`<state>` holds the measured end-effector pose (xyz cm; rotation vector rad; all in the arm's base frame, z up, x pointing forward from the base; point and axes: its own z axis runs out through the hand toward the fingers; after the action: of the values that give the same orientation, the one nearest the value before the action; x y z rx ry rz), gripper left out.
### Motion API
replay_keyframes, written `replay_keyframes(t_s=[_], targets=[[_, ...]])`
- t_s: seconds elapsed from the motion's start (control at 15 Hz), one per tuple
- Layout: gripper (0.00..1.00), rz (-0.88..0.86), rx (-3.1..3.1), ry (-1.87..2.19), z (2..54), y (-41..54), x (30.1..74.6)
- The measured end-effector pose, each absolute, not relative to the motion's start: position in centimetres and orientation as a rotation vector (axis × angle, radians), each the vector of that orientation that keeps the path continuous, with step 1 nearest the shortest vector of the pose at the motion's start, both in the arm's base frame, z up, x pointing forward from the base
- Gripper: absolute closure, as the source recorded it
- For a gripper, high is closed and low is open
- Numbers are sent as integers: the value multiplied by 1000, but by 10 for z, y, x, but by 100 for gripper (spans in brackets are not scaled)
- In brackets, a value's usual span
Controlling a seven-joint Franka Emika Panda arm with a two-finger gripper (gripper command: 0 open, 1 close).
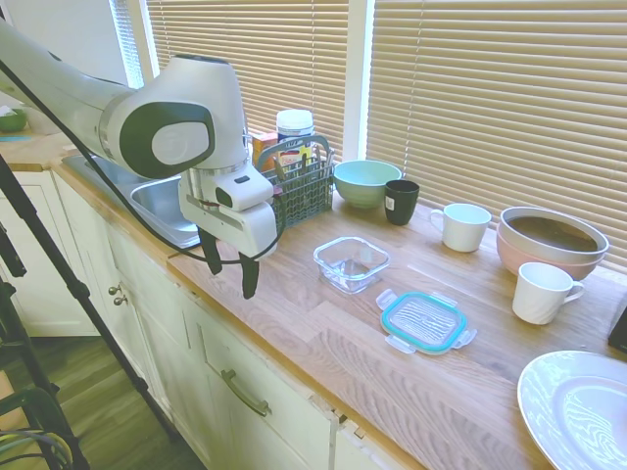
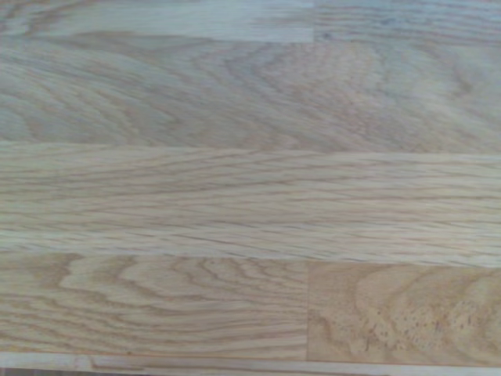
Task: Cover the lid of the food container
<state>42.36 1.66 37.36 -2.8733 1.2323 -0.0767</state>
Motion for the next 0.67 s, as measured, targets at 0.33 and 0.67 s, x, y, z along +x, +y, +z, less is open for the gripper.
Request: replay_keyframes(t_s=[0.33,0.67], targets=[[0,-66,-2843,1285,374,-11,424],[0,-123,-2808,1292,393,-79,428]])
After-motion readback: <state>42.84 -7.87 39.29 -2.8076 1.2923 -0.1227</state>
